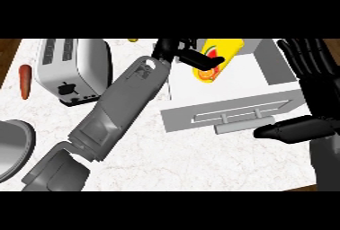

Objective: Pick up the cup, place it into the drawer and close the drawer

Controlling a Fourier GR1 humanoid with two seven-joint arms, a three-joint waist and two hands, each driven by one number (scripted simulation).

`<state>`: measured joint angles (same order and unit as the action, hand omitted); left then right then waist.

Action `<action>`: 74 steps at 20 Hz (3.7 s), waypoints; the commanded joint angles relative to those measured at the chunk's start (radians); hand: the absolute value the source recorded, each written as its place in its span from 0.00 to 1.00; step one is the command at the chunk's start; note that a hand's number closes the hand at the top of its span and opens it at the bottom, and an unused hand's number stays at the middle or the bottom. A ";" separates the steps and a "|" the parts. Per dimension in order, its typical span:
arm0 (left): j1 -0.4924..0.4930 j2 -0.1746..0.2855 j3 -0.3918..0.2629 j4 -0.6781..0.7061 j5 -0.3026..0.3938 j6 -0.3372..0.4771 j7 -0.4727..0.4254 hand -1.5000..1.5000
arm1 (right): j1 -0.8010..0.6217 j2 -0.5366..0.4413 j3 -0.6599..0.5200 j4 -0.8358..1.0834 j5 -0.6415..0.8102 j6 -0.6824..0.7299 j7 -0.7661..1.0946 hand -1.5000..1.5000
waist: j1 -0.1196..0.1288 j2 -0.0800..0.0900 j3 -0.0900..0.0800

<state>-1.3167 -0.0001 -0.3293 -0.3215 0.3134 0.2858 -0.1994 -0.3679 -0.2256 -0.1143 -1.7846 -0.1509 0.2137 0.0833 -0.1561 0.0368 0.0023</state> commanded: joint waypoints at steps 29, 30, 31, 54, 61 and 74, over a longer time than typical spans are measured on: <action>0.104 0.000 0.085 -0.054 0.366 -0.025 -0.356 0.00 | 0.120 -0.178 0.396 0.038 0.392 0.275 0.020 0.00 | 0.126 -0.023 -0.001; 0.093 0.000 0.080 -0.073 0.380 -0.012 -0.373 0.00 | 0.127 -0.126 0.451 0.055 0.440 0.229 0.039 0.00 | 0.122 -0.024 -0.002; 0.127 0.019 0.098 -0.066 0.376 -0.064 -0.378 0.00 | 0.118 -0.152 0.430 0.145 0.462 0.232 -0.026 0.00 | 0.145 -0.023 -0.001; 0.404 0.149 0.067 -0.366 0.379 -0.187 -0.313 0.00 | -0.469 -0.118 0.197 1.245 0.588 -0.076 -0.487 1.00 | 0.312 -0.010 0.004; 0.443 0.199 0.068 -0.394 0.384 -0.245 -0.304 0.00 | -0.576 -0.202 0.126 1.292 0.542 -0.033 -0.430 1.00 | 0.339 0.007 0.002; 0.478 0.211 0.057 -0.443 0.393 -0.298 -0.291 0.00 | -0.562 -0.256 0.083 1.224 0.460 0.069 -0.428 1.00 | 0.379 0.012 0.001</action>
<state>-0.8417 0.2042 -0.2737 -0.7494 0.7005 0.0041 -0.4934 -0.7546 -0.3786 0.0549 -0.5985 0.2956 0.4221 -0.4241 0.1848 0.0358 0.0181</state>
